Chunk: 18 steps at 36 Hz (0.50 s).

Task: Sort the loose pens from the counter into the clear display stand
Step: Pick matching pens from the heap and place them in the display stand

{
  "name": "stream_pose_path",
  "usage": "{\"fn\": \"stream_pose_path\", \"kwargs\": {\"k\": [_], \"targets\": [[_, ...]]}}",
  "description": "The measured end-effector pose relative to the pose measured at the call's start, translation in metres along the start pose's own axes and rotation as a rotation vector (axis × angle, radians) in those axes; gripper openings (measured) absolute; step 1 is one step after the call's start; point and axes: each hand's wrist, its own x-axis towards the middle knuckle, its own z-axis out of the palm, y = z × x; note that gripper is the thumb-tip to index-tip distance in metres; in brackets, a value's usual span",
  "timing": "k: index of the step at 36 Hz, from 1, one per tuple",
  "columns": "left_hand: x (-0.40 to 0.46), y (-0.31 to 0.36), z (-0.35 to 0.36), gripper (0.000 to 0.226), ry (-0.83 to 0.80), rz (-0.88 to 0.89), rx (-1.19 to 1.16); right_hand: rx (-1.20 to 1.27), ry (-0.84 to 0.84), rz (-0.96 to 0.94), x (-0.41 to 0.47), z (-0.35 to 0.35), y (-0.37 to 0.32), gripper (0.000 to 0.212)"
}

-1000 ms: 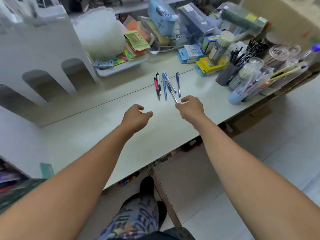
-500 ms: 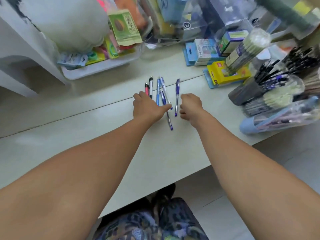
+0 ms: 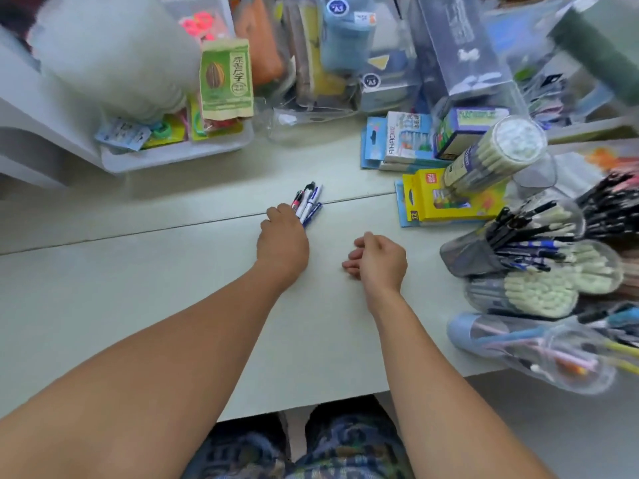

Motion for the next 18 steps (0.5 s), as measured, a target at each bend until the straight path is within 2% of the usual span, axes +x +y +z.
{"fn": "stream_pose_path", "kwargs": {"k": [2, 5, 8, 10, 12, 15, 18], "targets": [[0.000, -0.004, -0.003, 0.037, -0.021, 0.024, -0.002, -0.006, -0.010, 0.003, 0.004, 0.000, -0.001, 0.027], [-0.001, -0.015, -0.012, 0.026, -0.057, -0.063, -0.253, -0.031, -0.020, 0.015, 0.008, -0.001, -0.004, 0.027], [-0.011, -0.030, -0.022, 0.005, -0.184, -0.217, -0.713, -0.045, -0.025, -0.003, 0.005, 0.001, -0.005, 0.028], [-0.026, -0.038, -0.033, 0.011, -0.279, -0.343, -1.174, -0.039, -0.091, -0.010, -0.006, 0.010, -0.008, 0.029], [-0.043, -0.047, -0.045, 0.017, -0.267, -0.405, -1.514, 0.025, -0.224, 0.001, -0.029, 0.025, -0.012, 0.034], [-0.071, -0.069, -0.062, 0.014, -0.181, -0.399, -1.824, 0.129, -0.447, -0.033, -0.086, 0.046, -0.008, 0.043], [-0.100, -0.101, -0.076, 0.013, -0.103, -0.384, -2.046, 0.254, -0.463, -0.133, -0.150, 0.063, 0.010, 0.045]]}}
